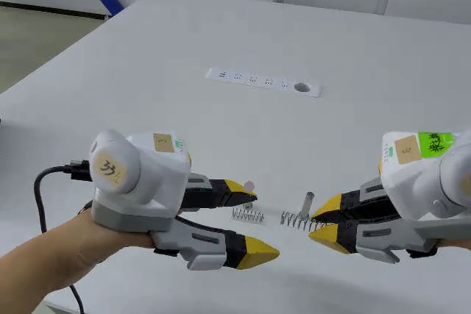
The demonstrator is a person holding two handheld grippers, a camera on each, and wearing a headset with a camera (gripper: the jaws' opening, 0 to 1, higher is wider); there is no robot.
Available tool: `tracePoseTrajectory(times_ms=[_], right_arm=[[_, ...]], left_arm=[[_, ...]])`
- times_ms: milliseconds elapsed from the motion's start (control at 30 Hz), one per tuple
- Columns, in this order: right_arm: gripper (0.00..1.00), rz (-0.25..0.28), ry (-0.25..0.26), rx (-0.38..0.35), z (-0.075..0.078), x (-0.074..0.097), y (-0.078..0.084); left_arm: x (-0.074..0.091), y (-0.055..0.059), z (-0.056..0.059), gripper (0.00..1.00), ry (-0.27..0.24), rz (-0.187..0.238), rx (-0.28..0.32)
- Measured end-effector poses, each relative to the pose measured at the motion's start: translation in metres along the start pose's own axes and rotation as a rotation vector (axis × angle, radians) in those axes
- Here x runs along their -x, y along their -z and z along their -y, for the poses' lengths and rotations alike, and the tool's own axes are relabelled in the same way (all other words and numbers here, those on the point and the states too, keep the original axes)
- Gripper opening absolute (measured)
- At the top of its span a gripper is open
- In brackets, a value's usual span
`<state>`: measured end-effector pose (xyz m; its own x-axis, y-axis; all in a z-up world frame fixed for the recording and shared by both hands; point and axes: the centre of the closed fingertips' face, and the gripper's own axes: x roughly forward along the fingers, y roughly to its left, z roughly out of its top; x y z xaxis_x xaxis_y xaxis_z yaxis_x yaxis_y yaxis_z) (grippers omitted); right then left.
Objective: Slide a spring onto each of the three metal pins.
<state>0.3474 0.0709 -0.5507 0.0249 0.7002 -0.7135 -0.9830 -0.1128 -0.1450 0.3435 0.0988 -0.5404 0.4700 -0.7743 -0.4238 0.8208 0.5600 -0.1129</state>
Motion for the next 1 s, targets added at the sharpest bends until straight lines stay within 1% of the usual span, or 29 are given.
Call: tracePoseTrajectory(times_ms=[33, 100, 200, 267, 333, 400, 500, 633, 700, 800, 933, 1000], right_arm=[[0.10, 0.000, 0.004, 0.005, -0.002, -0.001, -0.002], [0.10, -0.005, -0.017, 0.034, -0.008, -0.003, -0.004], [0.10, 0.005, -0.035, 0.064, -0.015, -0.004, -0.011], [0.10, 0.009, -0.040, 0.081, -0.017, -0.004, -0.014], [0.10, 0.012, -0.042, 0.101, -0.018, -0.004, -0.017], [0.10, 0.015, -0.048, 0.107, -0.018, -0.004, -0.018], [0.10, 0.019, -0.053, 0.121, -0.019, -0.004, -0.020], [0.10, 0.030, -0.061, 0.136, -0.022, -0.003, -0.026], [0.10, 0.028, -0.059, 0.142, -0.022, -0.002, -0.026], [0.10, 0.032, -0.058, 0.142, -0.022, -0.003, -0.027], [0.10, 0.027, -0.063, 0.151, -0.023, -0.003, -0.027], [0.10, 0.027, -0.060, 0.160, -0.023, -0.002, -0.028]], left_arm=[[0.000, 0.000, 0.001, 0.48, 0.001, 0.003, 0.000], [0.000, -0.001, 0.003, 0.47, 0.006, 0.006, -0.002], [0.000, 0.000, 0.006, 0.43, 0.018, -0.007, -0.016], [0.000, 0.001, 0.008, 0.39, 0.025, -0.015, -0.023], [0.000, 0.001, 0.009, 0.34, 0.027, -0.017, -0.036], [0.000, 0.000, 0.011, 0.33, 0.037, -0.011, -0.035], [0.001, 0.000, 0.012, 0.30, 0.043, -0.016, -0.039], [0.001, 0.001, 0.018, 0.20, 0.069, -0.030, -0.035], [0.001, 0.000, 0.019, 0.19, 0.071, -0.030, -0.041], [0.001, 0.000, 0.022, 0.14, 0.085, -0.040, -0.045], [0.001, 0.001, 0.024, 0.12, 0.088, -0.051, -0.054], [0.002, 0.000, 0.024, 0.12, 0.086, -0.052, -0.067]])
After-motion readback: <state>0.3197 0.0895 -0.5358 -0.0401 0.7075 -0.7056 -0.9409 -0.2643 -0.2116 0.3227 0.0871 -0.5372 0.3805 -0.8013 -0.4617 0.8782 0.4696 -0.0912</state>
